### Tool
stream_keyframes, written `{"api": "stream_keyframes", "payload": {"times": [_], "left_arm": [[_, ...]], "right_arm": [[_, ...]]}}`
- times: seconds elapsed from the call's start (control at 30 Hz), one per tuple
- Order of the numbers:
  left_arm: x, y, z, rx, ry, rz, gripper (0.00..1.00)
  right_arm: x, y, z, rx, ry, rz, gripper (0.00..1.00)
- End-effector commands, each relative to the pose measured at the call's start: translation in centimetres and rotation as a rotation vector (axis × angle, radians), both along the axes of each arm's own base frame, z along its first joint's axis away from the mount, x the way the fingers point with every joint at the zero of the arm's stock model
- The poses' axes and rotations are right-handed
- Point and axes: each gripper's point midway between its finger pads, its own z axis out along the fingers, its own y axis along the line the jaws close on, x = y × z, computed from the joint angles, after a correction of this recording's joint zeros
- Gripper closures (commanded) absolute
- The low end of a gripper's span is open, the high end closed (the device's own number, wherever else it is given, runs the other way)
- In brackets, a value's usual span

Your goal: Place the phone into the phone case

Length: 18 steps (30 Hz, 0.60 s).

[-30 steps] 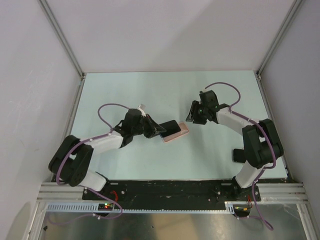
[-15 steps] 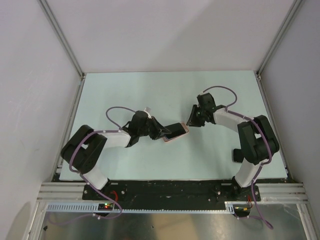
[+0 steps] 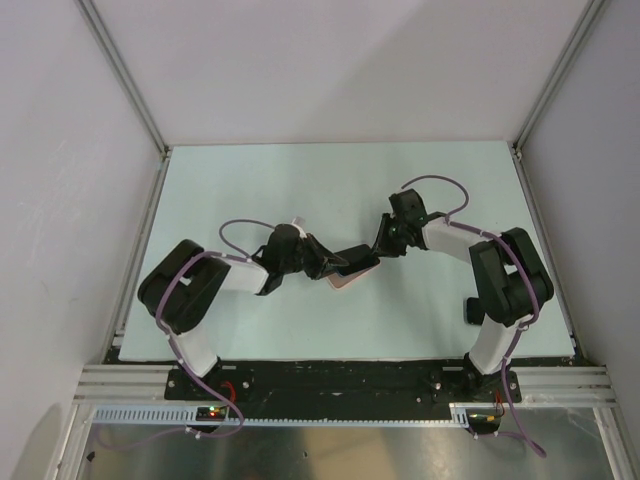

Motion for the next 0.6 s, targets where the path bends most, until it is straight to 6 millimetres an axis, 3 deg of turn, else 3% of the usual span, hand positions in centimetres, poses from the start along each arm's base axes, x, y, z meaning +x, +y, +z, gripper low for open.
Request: {"api": "stream_keyframes", "payload": {"times": [0.0,0.17,0.3,0.57], "left_arm": [[-0.2,-0.8,-0.1,-0.029,0.006,-0.013,0.98],[-0.8,-0.2,-0.5,-0.016,0.003,-0.014,0.93],[-1.2,0.0,-1.0,-0.009,0.020,-0.010,0.99],[-1.5,0.1,-1.3,-0.018,0.063,0.020,1.00]], "right_arm": [[0.2,0.2,-0.6,-0.001,-0.007,-0.010,0.77],[0.4,-0.1,-0.5,-0.016,-0.018,-0.012,0.78],[0.9,-0.5,0.8,-0.023,-0.064,-0.027,0.78],[1.2,-2.8,1.5,0.005,-0.104,-0.128,0.60]]}}
